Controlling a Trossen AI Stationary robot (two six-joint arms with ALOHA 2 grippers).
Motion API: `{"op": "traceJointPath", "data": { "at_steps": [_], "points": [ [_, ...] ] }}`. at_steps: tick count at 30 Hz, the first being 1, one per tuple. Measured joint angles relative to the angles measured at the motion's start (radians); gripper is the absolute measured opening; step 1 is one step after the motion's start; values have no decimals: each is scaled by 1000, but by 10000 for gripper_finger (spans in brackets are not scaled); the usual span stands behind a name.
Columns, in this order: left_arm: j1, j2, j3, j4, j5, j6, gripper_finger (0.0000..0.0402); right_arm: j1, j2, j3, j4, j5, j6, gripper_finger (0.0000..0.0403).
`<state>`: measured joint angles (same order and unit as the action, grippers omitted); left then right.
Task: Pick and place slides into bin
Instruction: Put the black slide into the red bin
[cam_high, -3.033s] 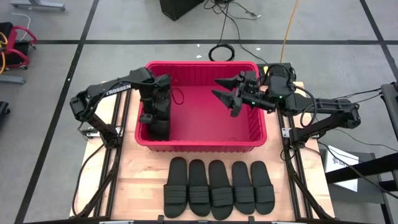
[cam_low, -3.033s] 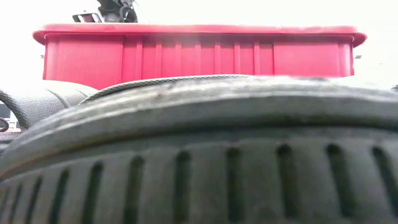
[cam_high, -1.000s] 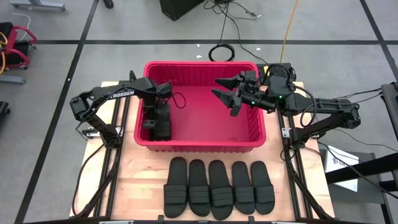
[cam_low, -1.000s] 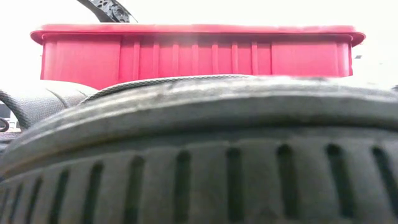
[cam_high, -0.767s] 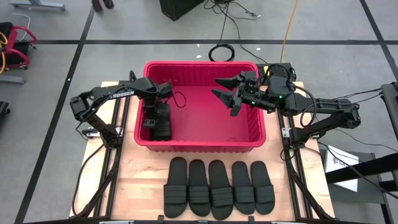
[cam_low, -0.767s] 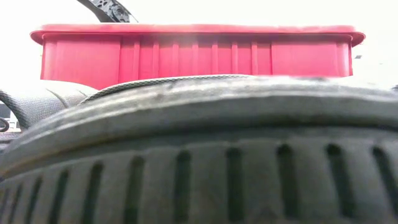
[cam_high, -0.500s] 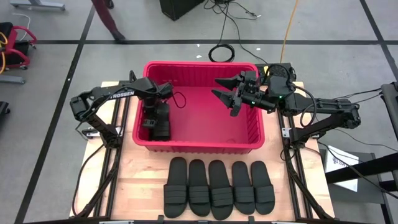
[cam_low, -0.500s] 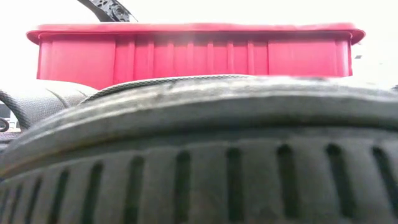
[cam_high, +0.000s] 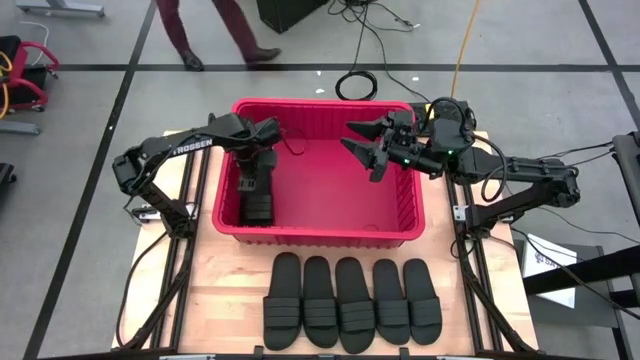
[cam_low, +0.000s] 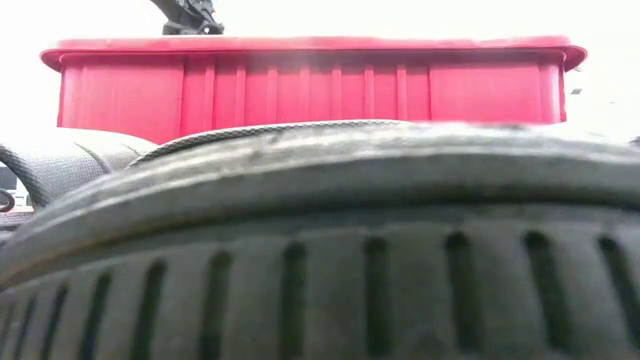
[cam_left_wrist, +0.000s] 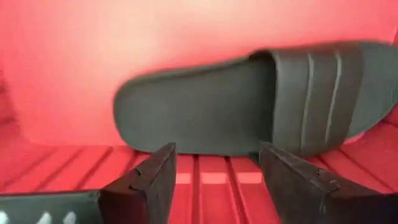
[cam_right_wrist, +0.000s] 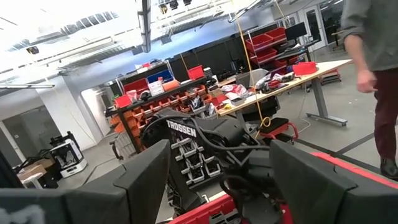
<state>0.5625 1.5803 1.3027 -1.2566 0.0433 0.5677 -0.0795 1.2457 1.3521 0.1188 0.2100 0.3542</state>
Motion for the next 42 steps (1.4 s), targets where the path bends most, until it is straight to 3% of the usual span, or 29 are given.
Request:
{"op": "traceJointPath", "data": {
  "at_steps": [13,25,33,42],
  "points": [
    [1,0,313,-114,-20,-36,223,0,0,0,56,-2,12,265],
    [-48,-5,680,-291,-1,-175,223,0,0,0,79,-2,5,265],
    [-171,-21,866,-314,141,-338,223,0,0,0,79,-2,5,265],
    [-399,-59,891,-315,179,-514,223,0,0,0,78,-2,1,265]
  ]
}}
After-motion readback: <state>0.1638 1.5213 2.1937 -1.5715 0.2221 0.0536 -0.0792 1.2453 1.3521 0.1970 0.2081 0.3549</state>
